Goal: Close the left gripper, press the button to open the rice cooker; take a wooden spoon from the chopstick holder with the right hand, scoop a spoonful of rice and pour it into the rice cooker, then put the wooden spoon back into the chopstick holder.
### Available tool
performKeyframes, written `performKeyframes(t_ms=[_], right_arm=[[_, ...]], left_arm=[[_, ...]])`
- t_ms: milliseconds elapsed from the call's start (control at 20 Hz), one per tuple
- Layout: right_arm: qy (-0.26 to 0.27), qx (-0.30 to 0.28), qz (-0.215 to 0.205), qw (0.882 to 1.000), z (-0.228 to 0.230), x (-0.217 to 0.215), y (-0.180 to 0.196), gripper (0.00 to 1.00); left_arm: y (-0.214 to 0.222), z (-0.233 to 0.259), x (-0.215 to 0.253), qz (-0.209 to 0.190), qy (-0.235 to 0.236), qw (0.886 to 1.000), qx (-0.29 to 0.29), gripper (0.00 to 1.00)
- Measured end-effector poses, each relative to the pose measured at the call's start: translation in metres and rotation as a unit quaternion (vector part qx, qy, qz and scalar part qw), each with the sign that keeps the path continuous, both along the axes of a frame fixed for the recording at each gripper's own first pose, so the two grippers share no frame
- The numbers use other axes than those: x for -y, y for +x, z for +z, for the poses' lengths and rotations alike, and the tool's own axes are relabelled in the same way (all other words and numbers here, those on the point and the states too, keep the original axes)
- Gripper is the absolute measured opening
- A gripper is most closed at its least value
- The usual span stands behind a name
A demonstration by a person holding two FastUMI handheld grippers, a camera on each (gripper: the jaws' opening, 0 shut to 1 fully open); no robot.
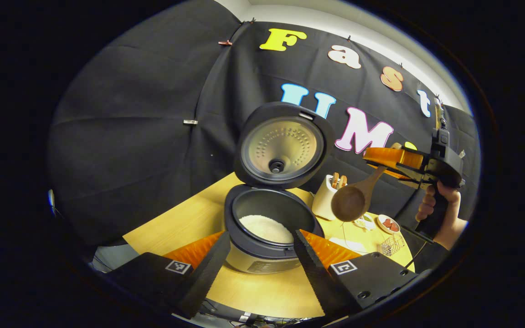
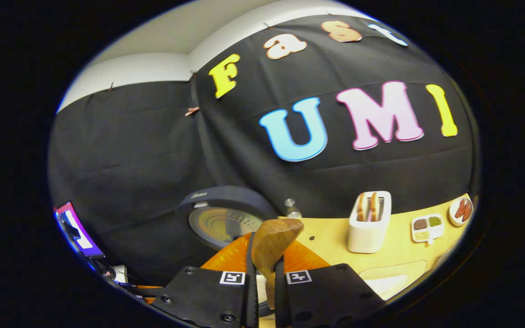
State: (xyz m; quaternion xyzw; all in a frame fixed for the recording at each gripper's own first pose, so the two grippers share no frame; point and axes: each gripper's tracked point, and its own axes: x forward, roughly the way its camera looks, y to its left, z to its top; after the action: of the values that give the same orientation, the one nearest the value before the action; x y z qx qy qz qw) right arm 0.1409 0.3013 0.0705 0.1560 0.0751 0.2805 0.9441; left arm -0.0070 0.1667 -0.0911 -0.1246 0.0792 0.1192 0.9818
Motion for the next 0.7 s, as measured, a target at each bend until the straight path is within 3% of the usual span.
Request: performKeyframes(t_ms=[200, 350, 700], right_arm=[[0.038, -0.007, -0.086, 0.996, 0.015, 0.094, 0.022, 0.18], [0.056, -0.015, -0.158, 0.986, 0.013, 0.170, 0.046, 0.18], [0.118, -0.043, -0.296, 0.947, -0.001, 0.333, 0.072, 0.18]], left_arm=[[0.017, 0.003, 0.027, -0.024, 0.003, 1.000, -0.002, 0.95], [0.031, 0.004, 0.048, -0.038, 0.009, 0.999, -0.006, 0.95], [0.058, 0.014, 0.097, -0.047, -0.007, 0.999, -0.009, 0.95]])
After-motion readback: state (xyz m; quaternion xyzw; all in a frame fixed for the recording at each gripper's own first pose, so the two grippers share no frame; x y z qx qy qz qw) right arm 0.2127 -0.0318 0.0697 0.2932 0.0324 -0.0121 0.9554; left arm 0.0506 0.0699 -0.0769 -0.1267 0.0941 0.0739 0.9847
